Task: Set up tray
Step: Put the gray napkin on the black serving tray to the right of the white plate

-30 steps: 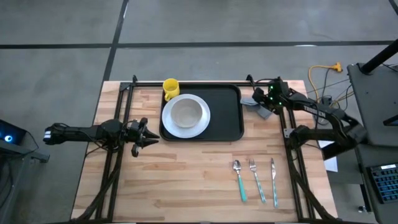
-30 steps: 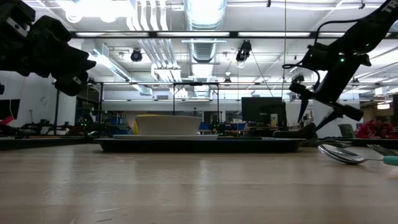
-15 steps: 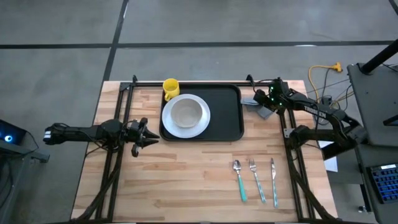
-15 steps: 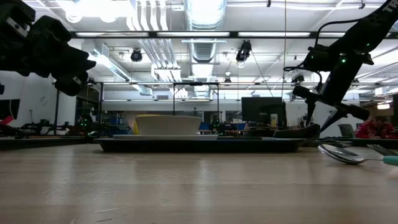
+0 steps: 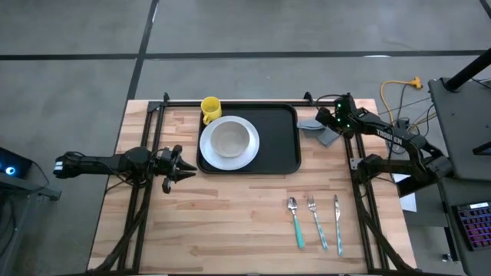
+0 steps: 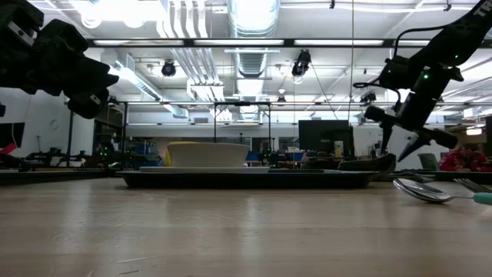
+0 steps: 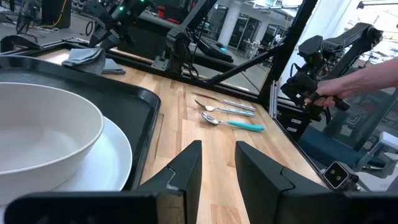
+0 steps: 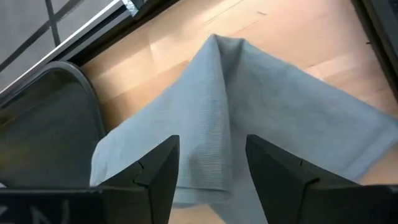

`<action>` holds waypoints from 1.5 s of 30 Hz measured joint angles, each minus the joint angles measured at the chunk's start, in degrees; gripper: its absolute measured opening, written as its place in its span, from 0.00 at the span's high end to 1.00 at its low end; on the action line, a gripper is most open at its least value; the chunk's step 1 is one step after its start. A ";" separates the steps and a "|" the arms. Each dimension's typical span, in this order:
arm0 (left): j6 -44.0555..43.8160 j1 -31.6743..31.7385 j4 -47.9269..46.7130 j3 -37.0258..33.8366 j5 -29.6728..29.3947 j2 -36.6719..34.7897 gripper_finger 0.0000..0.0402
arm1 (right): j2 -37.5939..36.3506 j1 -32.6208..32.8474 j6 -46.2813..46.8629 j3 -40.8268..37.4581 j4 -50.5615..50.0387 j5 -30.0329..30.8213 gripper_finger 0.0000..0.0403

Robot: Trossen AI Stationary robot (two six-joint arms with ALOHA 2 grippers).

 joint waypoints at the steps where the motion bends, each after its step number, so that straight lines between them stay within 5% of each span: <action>1: -0.02 0.00 0.00 0.00 0.00 0.00 0.80 | 0.00 0.00 -0.31 0.00 0.19 -0.13 0.56; 14: -0.01 -0.04 0.00 0.00 0.00 0.00 0.80 | 8.04 0.07 -1.32 -0.11 3.61 -5.37 0.59; 25: -0.01 -0.02 0.00 0.00 0.00 0.00 0.80 | 6.14 0.07 -6.60 3.22 3.38 -7.67 0.95; 32: -0.02 -0.02 0.02 0.00 0.00 0.00 0.80 | 5.12 -0.07 -3.00 4.41 4.57 -10.28 0.96; 45: 0.00 0.02 0.01 0.00 0.00 0.00 0.80 | 6.11 -0.07 14.49 9.65 37.05 -14.92 0.97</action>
